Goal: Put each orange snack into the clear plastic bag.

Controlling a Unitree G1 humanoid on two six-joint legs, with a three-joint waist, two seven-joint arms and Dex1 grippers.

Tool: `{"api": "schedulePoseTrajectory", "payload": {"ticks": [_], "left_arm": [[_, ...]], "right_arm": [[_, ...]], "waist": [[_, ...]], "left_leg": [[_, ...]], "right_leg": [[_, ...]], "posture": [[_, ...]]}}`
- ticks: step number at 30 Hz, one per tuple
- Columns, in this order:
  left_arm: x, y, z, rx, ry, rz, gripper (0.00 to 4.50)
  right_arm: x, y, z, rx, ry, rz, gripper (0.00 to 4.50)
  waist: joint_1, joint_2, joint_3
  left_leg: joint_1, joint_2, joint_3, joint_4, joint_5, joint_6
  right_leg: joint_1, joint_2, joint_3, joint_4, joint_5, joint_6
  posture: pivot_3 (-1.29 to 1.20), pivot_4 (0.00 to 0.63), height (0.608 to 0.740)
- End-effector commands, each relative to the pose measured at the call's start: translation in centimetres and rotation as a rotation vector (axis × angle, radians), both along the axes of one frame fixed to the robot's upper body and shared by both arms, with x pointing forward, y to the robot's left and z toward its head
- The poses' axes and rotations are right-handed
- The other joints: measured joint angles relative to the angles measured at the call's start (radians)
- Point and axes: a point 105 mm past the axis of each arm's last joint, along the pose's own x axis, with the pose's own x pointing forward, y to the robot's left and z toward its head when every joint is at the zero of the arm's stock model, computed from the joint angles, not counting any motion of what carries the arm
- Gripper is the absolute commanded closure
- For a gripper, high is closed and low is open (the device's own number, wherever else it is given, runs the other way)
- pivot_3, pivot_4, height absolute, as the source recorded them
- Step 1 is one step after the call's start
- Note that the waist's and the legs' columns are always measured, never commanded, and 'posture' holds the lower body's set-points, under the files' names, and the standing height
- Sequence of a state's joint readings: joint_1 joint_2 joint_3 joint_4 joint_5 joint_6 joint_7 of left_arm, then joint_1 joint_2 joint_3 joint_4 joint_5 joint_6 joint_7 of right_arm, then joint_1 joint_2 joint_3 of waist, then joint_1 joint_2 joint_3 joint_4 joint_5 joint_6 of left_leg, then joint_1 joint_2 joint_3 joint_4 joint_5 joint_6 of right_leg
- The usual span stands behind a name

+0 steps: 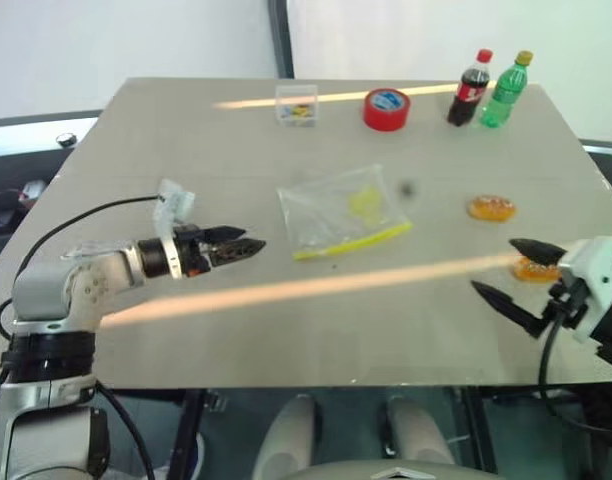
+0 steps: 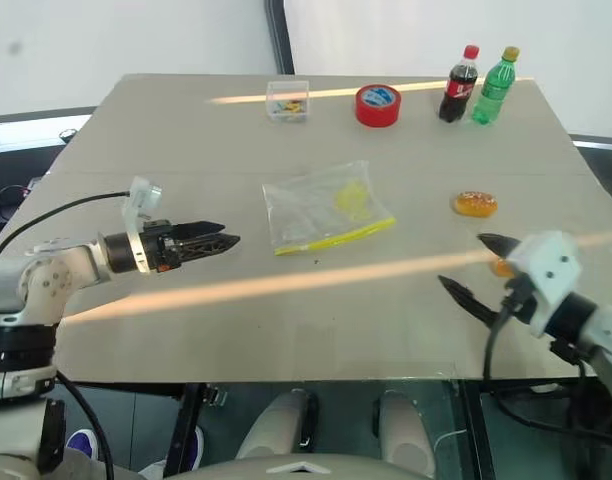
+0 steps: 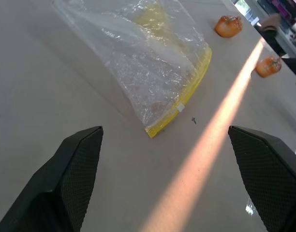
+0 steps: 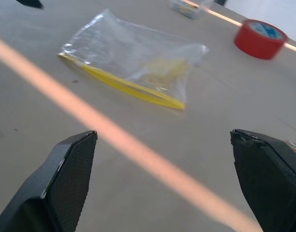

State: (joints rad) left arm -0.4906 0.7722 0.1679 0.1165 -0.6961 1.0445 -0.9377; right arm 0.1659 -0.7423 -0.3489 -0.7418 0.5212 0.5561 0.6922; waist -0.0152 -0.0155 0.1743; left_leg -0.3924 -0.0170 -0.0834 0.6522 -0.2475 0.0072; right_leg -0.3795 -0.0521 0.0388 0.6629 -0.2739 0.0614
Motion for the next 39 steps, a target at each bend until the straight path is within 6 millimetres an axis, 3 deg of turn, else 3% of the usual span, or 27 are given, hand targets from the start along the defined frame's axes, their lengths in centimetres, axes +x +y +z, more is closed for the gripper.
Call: {"api": "schedulePoseTrajectory", "payload": {"ticks": [1, 11, 15, 18, 20, 23, 26, 34, 39], "left_arm": [[1.3, -1.2, 0.0, -0.046, 0.051, 0.009, 0.1], [5.3, -6.9, -3.1, -0.2, 0.229, -0.007, 0.1], [6.4, -9.0, -3.1, -0.32, 0.286, -0.004, 0.1], [6.9, -10.4, -4.1, -0.381, 0.35, 0.017, 0.93], [6.9, -11.0, -4.3, -0.406, 0.378, 0.019, 1.91], [7.0, -11.3, -3.4, -0.481, 0.418, 0.023, 3.34], [6.9, -11.7, -1.7, -0.542, 0.447, -0.004, 4.43], [5.5, -11.6, 3.7, -0.69, 0.478, -0.099, 4.43], [4.5, -11.6, 5.5, -0.698, 0.458, -0.124, 4.43]], "right_arm": [[-0.2, 2.2, 0.4, -0.031, -0.044, 0.071, 0.0], [-0.5, 3.6, -0.1, -0.044, -0.059, 0.066, 0.0], [-0.8, 3.5, -0.2, -0.047, -0.057, 0.039, 0.0], [-1.1, 3.5, -0.3, -0.05, -0.057, 0.014, 0.0], [-1.3, 3.5, -0.3, -0.058, -0.064, 0.004, 0.0], [-1.0, 3.6, -0.3, -0.072, -0.089, -0.015, 0.0], [0.0, 4.0, -0.7, -0.095, -0.123, -0.037, 0.0], [4.8, 5.8, -1.7, -0.293, -0.346, -0.133, 0.0], [7.9, 7.0, -2.8, -0.467, -0.503, -0.177, 0.0]], "waist": [[0.004, 0.0, 0.0], [0.007, -0.001, 0.0], [0.01, -0.001, 0.0], [0.007, -0.001, -0.001], [0.004, -0.001, -0.001], [0.003, -0.001, -0.001], [0.002, -0.001, -0.001], [-0.005, -0.002, 0.0], [-0.002, -0.002, 0.0]], "left_leg": [[0.0, -0.001, -0.001, 0.001, 0.0, 0.0], [-0.004, -0.006, -0.005, 0.002, 0.0, -0.001], [-0.004, -0.008, -0.006, 0.003, 0.0, -0.001], [-0.004, -0.008, -0.006, 0.004, 0.0, 0.0], [-0.004, -0.008, -0.007, 0.004, 0.0, 0.0], [-0.004, -0.008, -0.007, 0.004, 0.0, 0.0], [-0.003, -0.008, -0.007, 0.004, 0.001, -0.001], [-0.006, -0.008, -0.006, 0.007, 0.004, -0.006], [-0.007, -0.008, -0.005, 0.007, 0.005, -0.009]], "right_leg": [[0.0, 0.0, -0.001, 0.0, 0.0, 0.0], [-0.002, -0.002, -0.005, 0.001, 0.0, 0.0], [0.0, -0.003, -0.006, 0.001, 0.0, 0.0], [0.0, -0.003, -0.007, 0.001, 0.0, 0.0], [0.0, -0.003, -0.007, 0.001, 0.0, 0.0], [0.0, -0.003, -0.007, 0.001, 0.0, 0.0], [0.0, -0.003, -0.007, 0.003, 0.0, 0.0], [-0.005, -0.002, -0.005, 0.009, 0.0, 0.0], [-0.008, -0.002, -0.004, 0.011, 0.0, 0.0]], "posture": [[0.0, 0.15, 0.74], [0.0, 0.15, 0.74], [0.0, 0.15, 0.74], [0.0, 0.15, 0.74], [0.0, 0.15, 0.74], [0.0, 0.15, 0.74], [0.0, 0.15, 0.74], [0.0, 0.15, 0.74], [0.0, 0.15, 0.74]]}}
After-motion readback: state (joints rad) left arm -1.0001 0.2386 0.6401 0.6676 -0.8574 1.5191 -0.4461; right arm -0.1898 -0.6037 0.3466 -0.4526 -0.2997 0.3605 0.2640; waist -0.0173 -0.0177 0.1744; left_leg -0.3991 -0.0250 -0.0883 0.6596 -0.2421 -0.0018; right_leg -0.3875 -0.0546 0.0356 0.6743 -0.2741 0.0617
